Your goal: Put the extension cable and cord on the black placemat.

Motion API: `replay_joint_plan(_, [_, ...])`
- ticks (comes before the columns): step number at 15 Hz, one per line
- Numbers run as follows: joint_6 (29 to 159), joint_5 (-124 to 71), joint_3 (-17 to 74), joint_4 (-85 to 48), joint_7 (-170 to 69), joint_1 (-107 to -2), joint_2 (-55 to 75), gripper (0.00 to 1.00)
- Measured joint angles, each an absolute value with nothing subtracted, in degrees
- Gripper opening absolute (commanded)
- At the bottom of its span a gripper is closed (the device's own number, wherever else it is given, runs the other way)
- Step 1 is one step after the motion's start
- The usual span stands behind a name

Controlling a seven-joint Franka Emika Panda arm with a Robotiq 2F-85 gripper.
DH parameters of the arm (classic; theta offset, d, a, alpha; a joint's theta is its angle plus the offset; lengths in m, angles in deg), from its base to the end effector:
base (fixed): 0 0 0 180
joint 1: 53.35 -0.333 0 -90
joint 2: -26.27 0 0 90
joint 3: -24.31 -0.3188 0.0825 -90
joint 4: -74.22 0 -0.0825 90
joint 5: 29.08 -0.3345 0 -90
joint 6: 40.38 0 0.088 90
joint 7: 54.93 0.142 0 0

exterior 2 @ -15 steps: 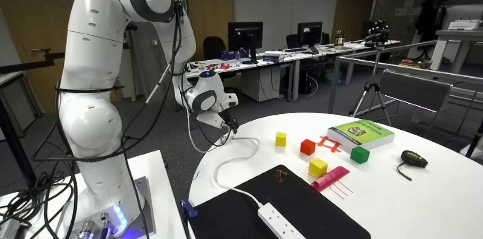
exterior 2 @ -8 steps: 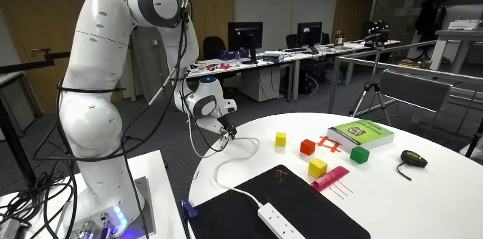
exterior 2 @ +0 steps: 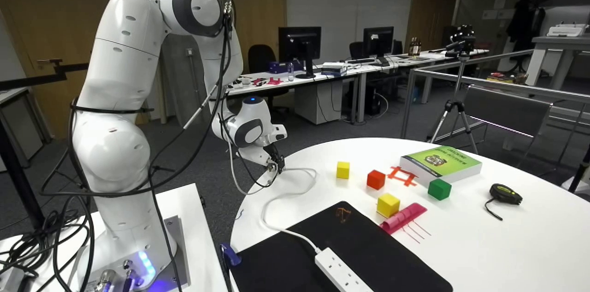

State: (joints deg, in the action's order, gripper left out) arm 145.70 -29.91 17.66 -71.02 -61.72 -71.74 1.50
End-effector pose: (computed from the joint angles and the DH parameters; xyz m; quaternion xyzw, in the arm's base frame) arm 0.4270 0.2015 0.1620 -0.9560 -0.2561 -0.1354 0.0456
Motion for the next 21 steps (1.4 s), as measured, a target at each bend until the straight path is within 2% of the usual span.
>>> replay_joint_plan(2, [145.6, -29.8, 17.7, -71.0, -61.7, -72.0, 1.4, 0.29])
replay_joint_plan(3, [145.6, -29.8, 17.7, -71.0, -61.7, -72.1, 1.4, 0.24])
replay_joint_plan(6, [145.6, -29.8, 18.6, -70.9, -61.7, -73.0, 1.4, 0.19])
replay_joint_plan(11, [145.7, -29.8, 21.4, -70.8, -59.7, -76.1, 3.1, 0.16])
replay_joint_plan(21, [145.7, -30.7, 20.9, -74.0, -55.7, -75.8, 12.4, 0.16])
